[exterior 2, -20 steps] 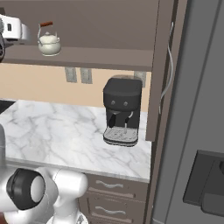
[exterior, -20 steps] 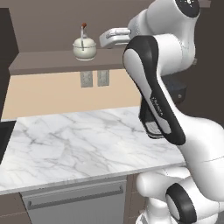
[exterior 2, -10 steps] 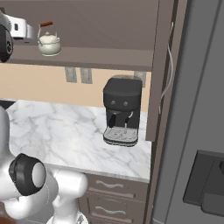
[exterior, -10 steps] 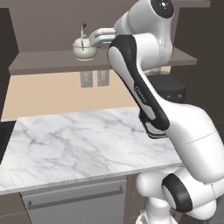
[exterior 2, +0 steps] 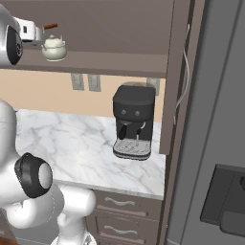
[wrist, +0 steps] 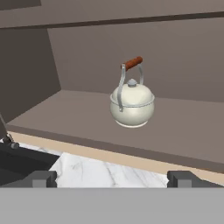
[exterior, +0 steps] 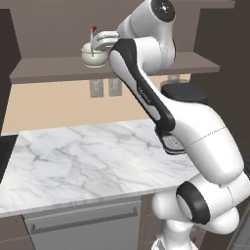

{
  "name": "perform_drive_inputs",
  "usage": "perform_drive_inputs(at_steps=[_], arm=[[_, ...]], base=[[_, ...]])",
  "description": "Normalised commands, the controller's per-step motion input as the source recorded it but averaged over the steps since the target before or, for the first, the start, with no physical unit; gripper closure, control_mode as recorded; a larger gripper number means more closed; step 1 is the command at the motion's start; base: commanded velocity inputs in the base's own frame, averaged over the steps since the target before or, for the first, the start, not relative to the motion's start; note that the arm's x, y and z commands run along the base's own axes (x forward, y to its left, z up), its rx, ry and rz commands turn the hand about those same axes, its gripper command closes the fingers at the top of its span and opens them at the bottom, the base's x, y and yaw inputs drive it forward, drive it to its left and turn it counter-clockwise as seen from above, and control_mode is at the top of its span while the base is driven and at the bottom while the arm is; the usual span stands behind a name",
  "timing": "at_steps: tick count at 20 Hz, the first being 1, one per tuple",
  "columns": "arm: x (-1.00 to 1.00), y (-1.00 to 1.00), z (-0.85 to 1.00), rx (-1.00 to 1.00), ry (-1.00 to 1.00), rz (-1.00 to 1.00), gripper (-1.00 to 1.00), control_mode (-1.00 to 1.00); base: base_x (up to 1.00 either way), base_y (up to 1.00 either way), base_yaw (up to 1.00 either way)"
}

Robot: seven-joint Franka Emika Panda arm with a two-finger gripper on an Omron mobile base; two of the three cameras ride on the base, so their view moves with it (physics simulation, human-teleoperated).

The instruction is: Open the cabinet, pick the kettle from the cabinet, and place it in the sink.

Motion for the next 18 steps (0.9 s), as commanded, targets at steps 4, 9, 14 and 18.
perform_drive_inputs(at_steps=[4,9,14,18], arm=[[0.48,0.11,0.0,0.0,0.0,0.0,-1.0,-1.0],[0.53,0.17,0.0,0.0,0.01,0.0,-1.0,-1.0],[0.47,0.15,0.0,-0.01,0.0,0.0,-1.0,-1.0],[0.4,0.12,0.0,-0.03,0.01,-0.03,-1.0,-1.0]], base=[[0.0,0.0,0.0],[0.0,0.0,0.0],[0.0,0.0,0.0],[0.0,0.0,0.0]])
